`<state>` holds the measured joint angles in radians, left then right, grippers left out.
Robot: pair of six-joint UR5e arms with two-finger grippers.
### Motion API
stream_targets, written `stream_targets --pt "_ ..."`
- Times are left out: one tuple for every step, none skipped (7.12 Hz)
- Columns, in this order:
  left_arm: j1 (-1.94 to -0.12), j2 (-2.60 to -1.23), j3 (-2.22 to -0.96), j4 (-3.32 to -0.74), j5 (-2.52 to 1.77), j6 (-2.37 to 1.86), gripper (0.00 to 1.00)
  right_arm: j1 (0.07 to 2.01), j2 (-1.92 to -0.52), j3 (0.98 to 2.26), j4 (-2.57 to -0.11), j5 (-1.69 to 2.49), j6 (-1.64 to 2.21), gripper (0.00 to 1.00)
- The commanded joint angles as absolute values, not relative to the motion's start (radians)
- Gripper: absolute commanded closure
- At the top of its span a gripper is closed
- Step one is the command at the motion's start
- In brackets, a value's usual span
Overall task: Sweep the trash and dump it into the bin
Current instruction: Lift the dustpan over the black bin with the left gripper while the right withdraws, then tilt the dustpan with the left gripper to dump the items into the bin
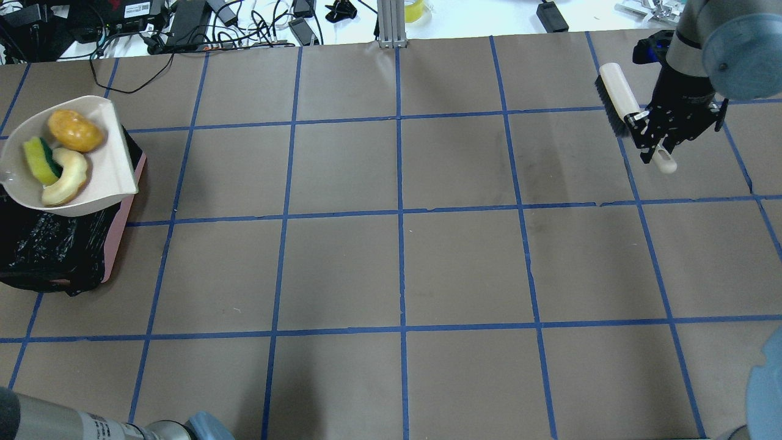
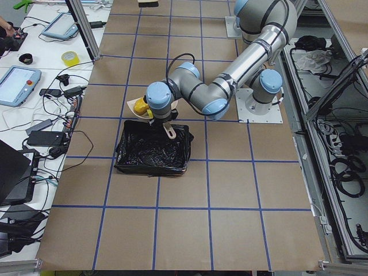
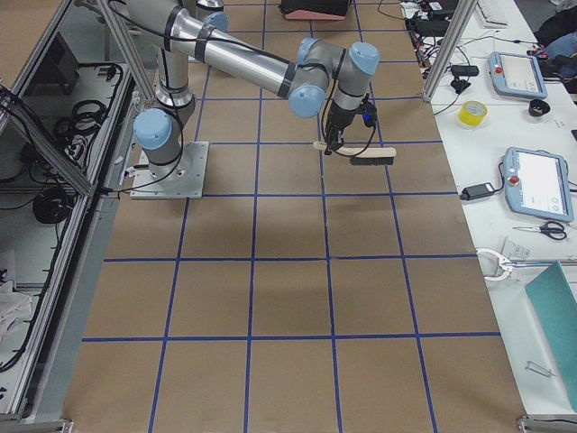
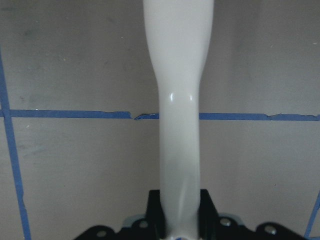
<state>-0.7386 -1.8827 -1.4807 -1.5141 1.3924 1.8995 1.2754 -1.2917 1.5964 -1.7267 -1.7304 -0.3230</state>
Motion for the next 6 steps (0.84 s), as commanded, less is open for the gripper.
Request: stream_targets --pt "-0.638 -1.908 -1.419 -1.496 1.423 1.895 1.00 1.226 -1.267 1.598 -1.733 -1.717 -0.344 1.00" --pt "-0.634 -1.907 -1.407 -1.444 1.496 1.869 1.00 1.227 -1.234 1.609 -1.768 -1.635 -0.324 1.00" --pt "-0.630 -1.905 -1.407 -1.440 1.524 1.850 1.00 1.227 -1.229 1.614 -1.796 -1.614 -0.298 1.00" --pt "-0.630 -1.910 -1.402 -1.440 1.582 1.823 1.00 1.229 -1.230 1.627 -1.795 -1.614 -0.298 1.00" --pt "-0.632 -1.904 -1.396 -1.440 1.659 1.830 1.00 1.229 -1.226 1.649 -1.798 -1.623 -0.313 1.00" --pt "-0.643 -1.901 -1.372 -1.436 1.728 1.829 1.00 1.230 -1.227 1.663 -1.815 -1.620 -0.310 1.00"
